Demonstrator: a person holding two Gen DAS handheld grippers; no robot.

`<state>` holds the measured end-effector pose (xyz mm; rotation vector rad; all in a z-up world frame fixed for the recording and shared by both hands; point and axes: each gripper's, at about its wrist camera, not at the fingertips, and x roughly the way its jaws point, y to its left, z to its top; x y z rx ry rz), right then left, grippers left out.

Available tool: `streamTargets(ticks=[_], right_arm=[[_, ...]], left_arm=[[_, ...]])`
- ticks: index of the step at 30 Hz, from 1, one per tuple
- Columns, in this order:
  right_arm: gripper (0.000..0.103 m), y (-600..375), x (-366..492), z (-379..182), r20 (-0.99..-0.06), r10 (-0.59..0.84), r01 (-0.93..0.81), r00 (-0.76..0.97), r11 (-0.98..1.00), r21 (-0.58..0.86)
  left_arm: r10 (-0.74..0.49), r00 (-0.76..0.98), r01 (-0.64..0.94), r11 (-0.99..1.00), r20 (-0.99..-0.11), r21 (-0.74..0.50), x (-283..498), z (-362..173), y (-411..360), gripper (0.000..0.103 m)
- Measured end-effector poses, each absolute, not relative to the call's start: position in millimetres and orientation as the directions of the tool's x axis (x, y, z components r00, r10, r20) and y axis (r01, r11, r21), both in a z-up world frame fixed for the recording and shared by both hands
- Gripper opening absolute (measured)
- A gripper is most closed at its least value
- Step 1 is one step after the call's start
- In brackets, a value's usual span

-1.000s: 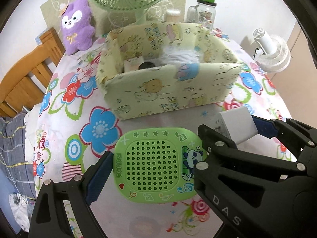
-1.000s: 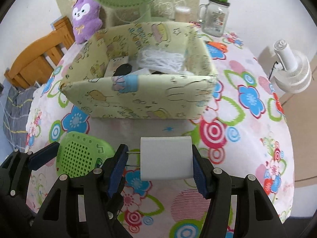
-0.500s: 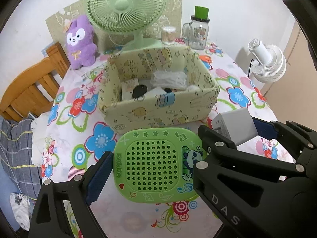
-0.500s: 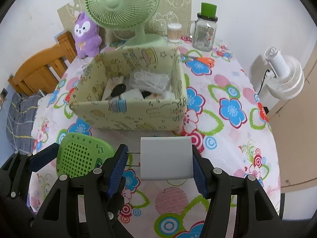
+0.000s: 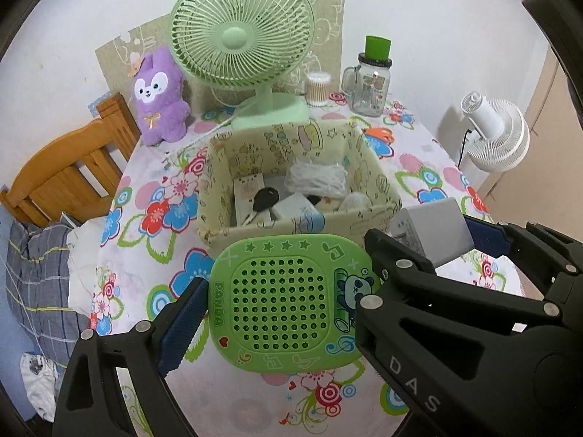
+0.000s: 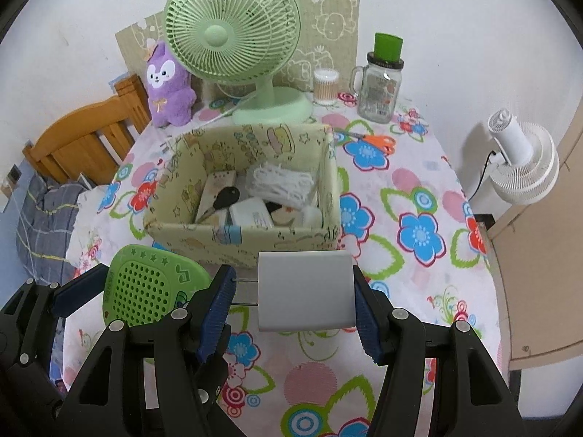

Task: Organize rigid objects
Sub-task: 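Carry the green case and white charger with both tools over the fabric box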

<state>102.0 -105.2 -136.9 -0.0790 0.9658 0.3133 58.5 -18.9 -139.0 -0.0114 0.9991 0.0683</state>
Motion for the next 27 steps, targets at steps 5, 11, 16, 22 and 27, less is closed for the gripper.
streamTargets(ticks=[5, 11, 16, 22, 27], right_arm=[[0.064, -103.8, 110.5, -130.5, -0.817, 0.227, -0.300, 0.531, 0.951, 0.070], [0.064, -100.7, 124.7, -120.9, -0.812, 0.229, -0.309, 0.537, 0.949, 0.063], [0.064, -95.7, 135.9, -116.9, -0.809, 0.237, -0.322, 0.538, 0.945, 0.062], [0.064, -88.9, 147.5, -113.6, -0.800, 0.238, -0.341, 0.552, 0.939, 0.044], [0.064, -82.2, 159.5, -118.9, -0.806, 0.243, -0.360, 0.540, 0.932, 0.039]], left_arm=[[0.045, 0.544, -0.061, 0.998, -0.838, 0.014, 67.6, -132.6, -16.4, 0.095], [0.048, 0.553, -0.071, 0.997, -0.832, 0.011, 79.7, -125.1, -13.8, 0.095], [0.054, 0.557, -0.083, 0.996, -0.829, 0.009, 88.4, -121.9, -9.7, 0.095], [0.054, 0.567, -0.103, 0.995, -0.822, -0.006, 98.5, -120.3, -3.9, 0.095], [0.059, 0.560, -0.119, 0.993, -0.827, -0.010, 108.7, -126.3, 1.7, 0.095]])
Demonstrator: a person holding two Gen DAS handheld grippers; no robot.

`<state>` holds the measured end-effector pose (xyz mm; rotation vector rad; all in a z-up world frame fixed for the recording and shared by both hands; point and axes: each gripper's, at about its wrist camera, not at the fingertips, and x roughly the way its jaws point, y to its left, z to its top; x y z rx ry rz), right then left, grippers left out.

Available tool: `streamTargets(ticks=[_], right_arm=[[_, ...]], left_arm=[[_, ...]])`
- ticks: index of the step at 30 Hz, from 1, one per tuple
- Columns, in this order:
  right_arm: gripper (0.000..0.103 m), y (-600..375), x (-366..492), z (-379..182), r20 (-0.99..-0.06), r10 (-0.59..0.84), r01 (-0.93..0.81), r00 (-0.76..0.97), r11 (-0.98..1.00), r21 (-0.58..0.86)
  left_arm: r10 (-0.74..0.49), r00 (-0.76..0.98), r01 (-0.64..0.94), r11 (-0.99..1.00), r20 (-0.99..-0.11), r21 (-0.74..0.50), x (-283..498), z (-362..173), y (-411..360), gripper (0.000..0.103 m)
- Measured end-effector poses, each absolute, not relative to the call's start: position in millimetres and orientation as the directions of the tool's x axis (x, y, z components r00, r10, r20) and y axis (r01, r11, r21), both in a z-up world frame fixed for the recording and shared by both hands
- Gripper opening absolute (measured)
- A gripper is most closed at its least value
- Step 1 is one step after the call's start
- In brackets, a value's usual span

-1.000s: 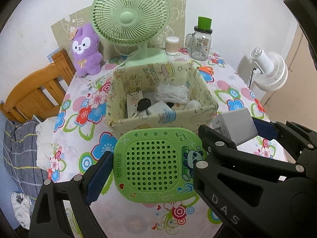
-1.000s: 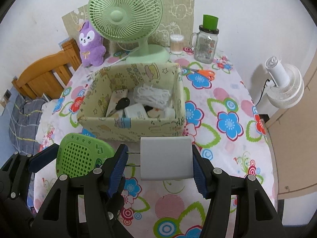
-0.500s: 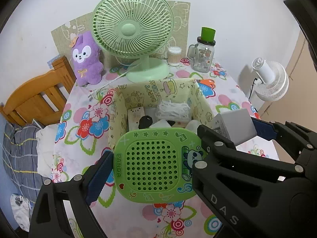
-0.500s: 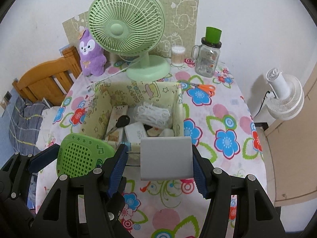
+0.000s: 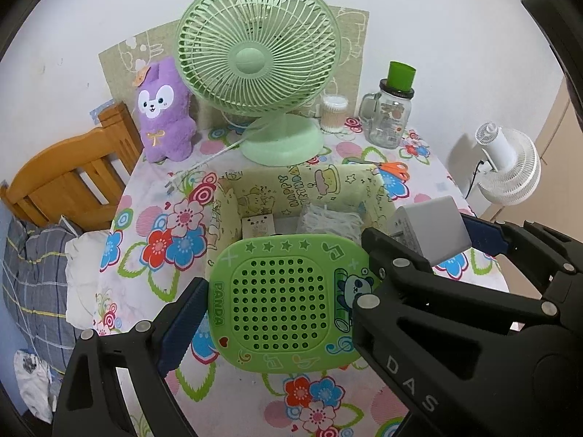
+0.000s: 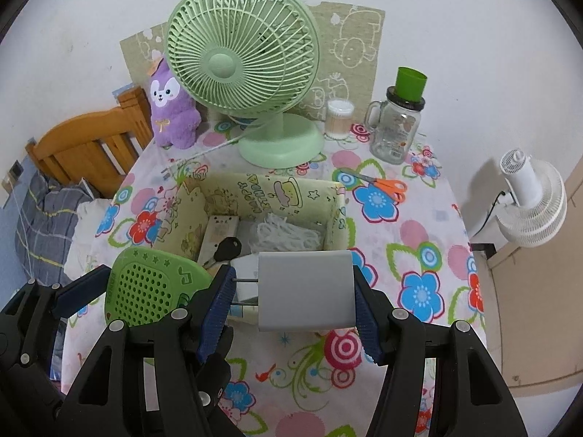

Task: Organize rigid objects
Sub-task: 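Carry the green case and white charger with both tools over the fabric box, then lower both items into the fabric box and open both tools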

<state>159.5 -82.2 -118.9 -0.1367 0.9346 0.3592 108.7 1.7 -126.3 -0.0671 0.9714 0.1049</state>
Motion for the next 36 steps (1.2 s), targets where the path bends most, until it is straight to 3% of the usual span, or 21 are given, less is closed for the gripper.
streamTargets(ticks=[18, 36], right_arm=[[0.064, -57.8, 207.2, -149.1, -0.827, 0.261, -0.397, 0.498, 0.916, 0.051], [0.064, -10.3, 247.0, -165.7, -0.822, 0.361, -0.541, 0.440, 0.837, 0.078]], left_arm=[[0.072, 0.514, -0.164, 0.986, -0.855, -0.015, 144.3, -153.2, 26.2, 0.095], [0.132, 0.452, -0.224, 0.974, -0.882, 0.030, 176.8, -169.4, 56.7, 0.095]])
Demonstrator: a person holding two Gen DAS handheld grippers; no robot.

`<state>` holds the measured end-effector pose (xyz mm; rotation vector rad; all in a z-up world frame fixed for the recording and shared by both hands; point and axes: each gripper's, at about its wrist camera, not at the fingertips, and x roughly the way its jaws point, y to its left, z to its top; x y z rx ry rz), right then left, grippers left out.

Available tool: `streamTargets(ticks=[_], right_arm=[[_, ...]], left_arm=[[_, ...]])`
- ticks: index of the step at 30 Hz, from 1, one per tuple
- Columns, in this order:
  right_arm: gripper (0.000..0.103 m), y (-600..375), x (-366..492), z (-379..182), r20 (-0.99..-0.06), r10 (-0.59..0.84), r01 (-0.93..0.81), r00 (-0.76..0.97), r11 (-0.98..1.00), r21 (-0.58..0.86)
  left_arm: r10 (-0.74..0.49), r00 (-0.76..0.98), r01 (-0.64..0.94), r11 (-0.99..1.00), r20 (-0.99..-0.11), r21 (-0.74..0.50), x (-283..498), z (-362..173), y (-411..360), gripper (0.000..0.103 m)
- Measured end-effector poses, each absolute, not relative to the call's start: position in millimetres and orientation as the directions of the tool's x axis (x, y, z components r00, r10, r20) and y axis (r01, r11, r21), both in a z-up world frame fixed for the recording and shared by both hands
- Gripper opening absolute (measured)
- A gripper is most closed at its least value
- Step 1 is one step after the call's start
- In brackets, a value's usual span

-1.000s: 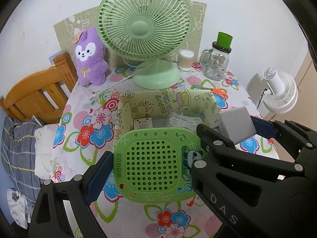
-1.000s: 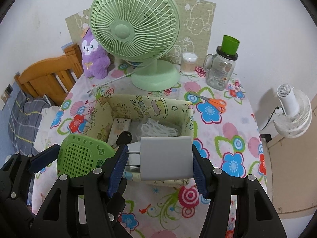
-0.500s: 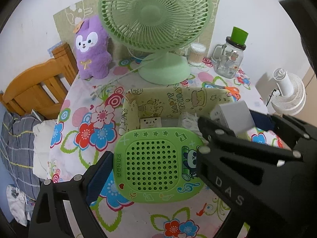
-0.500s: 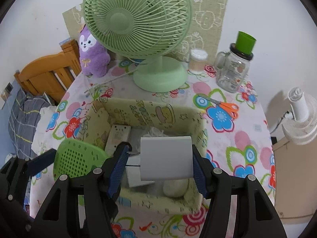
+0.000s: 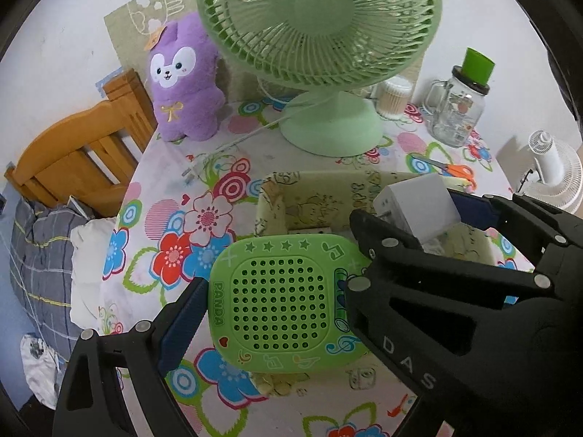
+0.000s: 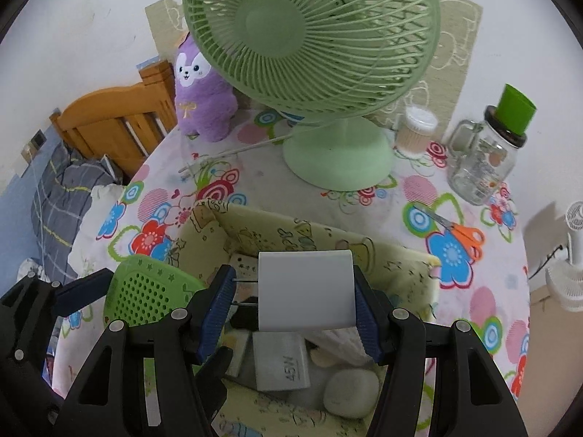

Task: Organize rigid objects
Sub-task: 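Lower both items into the fabric box and open both tools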

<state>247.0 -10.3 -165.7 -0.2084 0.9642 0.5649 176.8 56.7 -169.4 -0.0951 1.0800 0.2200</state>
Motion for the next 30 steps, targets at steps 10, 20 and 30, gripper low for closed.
streamTargets(ticks=[10, 20, 30], right_arm=[[0.077, -4.0, 254.8, -177.9, -0.839, 0.360, -0.529, 0.408, 0.842, 0.104], [0.085, -36.2, 247.9, -163.8, -0.828, 0.321, -0.470, 0.460, 0.879, 0.080], [0.085, -83.3, 238.7, -156.0, -0.825, 0.247, -0.354, 0.508, 0.933, 0.061]], left_arm=[[0.131, 0.427, -0.235, 0.971, -0.895, 0.030, 179.5, -178.6, 65.8, 0.095], [0.095, 0.445, -0.205, 0.979, -0.890, 0.002, 183.1, -175.1, 55.2, 0.095], [0.044, 0.472, -0.131, 0.991, -0.881, -0.020, 191.9, -172.0, 28.2, 0.095]])
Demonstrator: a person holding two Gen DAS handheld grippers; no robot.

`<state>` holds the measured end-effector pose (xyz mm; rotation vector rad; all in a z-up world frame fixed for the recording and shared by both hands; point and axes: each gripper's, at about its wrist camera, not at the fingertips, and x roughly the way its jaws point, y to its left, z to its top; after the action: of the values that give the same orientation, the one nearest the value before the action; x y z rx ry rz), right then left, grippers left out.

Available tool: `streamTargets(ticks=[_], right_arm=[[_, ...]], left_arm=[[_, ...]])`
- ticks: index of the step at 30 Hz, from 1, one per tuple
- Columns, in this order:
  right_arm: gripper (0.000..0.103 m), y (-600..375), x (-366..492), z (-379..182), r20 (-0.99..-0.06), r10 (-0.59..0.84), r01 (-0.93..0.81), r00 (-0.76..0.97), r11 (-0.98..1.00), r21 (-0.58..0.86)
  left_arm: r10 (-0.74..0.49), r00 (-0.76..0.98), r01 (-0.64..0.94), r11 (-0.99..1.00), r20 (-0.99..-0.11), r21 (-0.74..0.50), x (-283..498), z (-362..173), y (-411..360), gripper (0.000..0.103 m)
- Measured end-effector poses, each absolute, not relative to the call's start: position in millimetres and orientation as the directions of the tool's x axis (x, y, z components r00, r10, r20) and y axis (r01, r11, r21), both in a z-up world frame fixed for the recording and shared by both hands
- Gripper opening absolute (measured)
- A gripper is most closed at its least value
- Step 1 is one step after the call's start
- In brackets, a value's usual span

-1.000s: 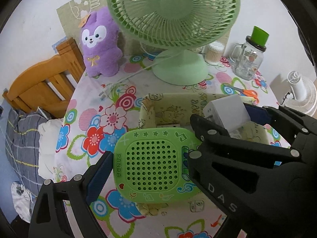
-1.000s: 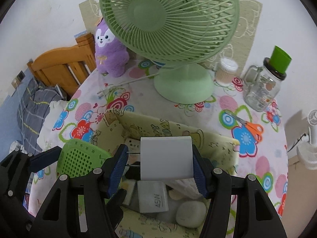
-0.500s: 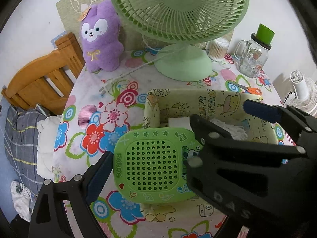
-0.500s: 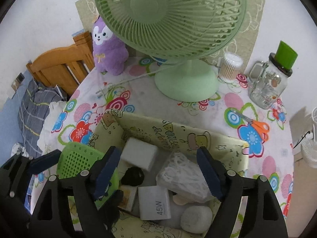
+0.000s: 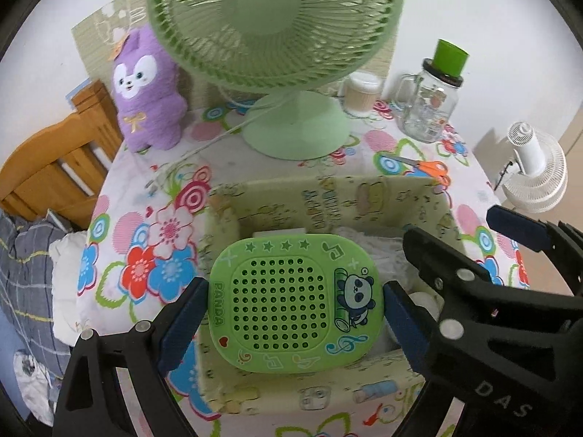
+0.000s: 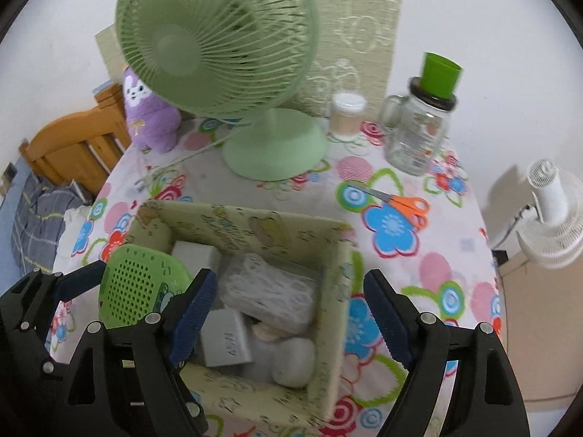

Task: Organize rigid objects
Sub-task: 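Lower both items into the fabric box and open both tools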

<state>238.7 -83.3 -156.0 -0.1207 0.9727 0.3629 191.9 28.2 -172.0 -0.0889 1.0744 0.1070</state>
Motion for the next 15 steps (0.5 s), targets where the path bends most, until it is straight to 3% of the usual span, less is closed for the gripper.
streamTargets(ticks=[15], right_arm=[[0.085, -127.7, 234.9, -174.0, -0.861, 0.157, -0.214, 0.484, 0.975, 0.057]], left_arm=[[0.003, 0.438, -0.051, 0.998, -0.899, -0.022, 212.0, -203.2, 0.3, 0.095]])
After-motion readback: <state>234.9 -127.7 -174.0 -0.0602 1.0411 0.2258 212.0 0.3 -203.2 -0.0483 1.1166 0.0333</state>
